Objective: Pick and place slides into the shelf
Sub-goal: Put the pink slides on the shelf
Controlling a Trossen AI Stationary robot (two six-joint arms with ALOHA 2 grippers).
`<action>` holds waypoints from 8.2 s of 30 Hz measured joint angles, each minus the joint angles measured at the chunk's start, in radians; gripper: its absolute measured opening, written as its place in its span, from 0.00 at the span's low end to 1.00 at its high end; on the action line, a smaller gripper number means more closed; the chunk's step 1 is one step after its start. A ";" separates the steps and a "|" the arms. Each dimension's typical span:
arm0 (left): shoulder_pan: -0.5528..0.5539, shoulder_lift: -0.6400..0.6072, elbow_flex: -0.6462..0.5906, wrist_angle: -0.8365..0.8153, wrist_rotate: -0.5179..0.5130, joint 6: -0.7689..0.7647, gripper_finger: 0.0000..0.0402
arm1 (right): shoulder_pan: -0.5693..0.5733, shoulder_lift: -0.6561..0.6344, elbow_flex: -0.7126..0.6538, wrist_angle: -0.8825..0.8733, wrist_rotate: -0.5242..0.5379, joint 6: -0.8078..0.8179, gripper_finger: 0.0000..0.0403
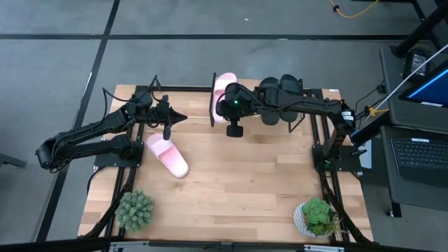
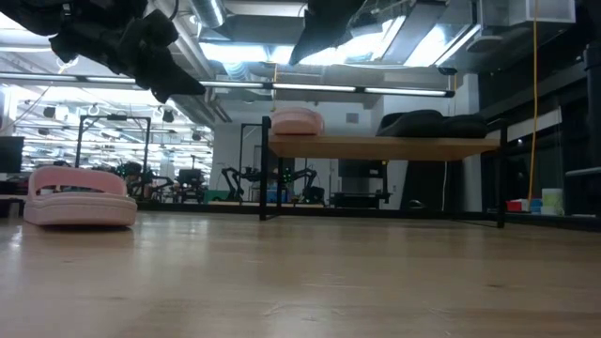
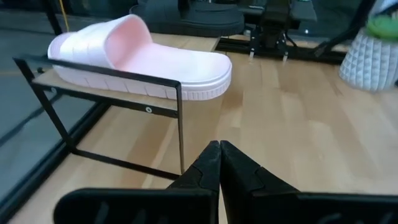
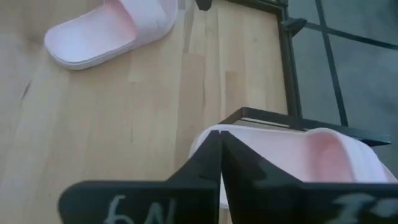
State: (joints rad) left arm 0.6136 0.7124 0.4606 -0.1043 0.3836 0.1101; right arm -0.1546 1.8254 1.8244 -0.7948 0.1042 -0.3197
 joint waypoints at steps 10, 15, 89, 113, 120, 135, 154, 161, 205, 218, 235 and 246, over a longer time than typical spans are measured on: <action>0.002 0.000 0.036 -0.136 -0.001 -0.108 0.00 | 0.001 -0.001 0.000 -0.013 0.000 0.028 0.01; 0.002 -0.009 0.121 -0.343 -0.061 -0.104 0.00 | 0.002 -0.001 -0.014 -0.017 -0.001 0.032 0.01; -1.187 0.645 0.577 -1.258 -0.837 -1.307 0.09 | 0.464 -0.092 -0.655 0.612 0.191 0.394 0.01; -1.156 0.663 0.343 -1.140 -0.808 -1.464 0.31 | 0.472 -0.091 -0.655 0.631 0.191 0.424 0.01; -1.141 0.663 0.295 -1.124 -0.808 -1.464 0.31 | 0.472 -0.090 -0.655 0.635 0.191 0.422 0.01; -1.141 0.663 0.263 -1.081 -0.814 -1.461 0.26 | 0.471 -0.090 -0.655 0.635 0.191 0.418 0.01; -1.141 0.663 0.311 -1.119 -0.871 -1.377 0.01 | 0.471 -0.090 -0.654 0.639 0.191 0.386 0.01; -1.141 0.663 0.450 -1.238 -0.939 -1.330 0.00 | 0.477 -0.110 -0.654 0.632 0.191 0.387 0.01; -0.728 0.662 0.880 -0.423 -1.087 -0.006 0.00 | 0.601 -0.650 -1.280 0.859 0.403 0.519 0.01; -0.471 0.807 0.880 -0.151 -0.861 0.199 0.00 | 0.543 -0.651 -1.324 1.019 0.428 0.415 0.01; -0.372 0.919 0.880 0.079 -0.776 0.259 0.00 | 0.543 -0.651 -1.324 1.023 0.427 0.442 0.01; -0.349 0.919 0.880 0.106 -0.773 0.209 0.00 | 0.543 -0.650 -1.324 1.033 0.428 0.430 0.01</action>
State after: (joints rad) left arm 0.2648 1.6310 1.3407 0.0018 -0.3897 0.3195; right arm 0.3885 1.1751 0.4999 0.2385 0.5318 0.1103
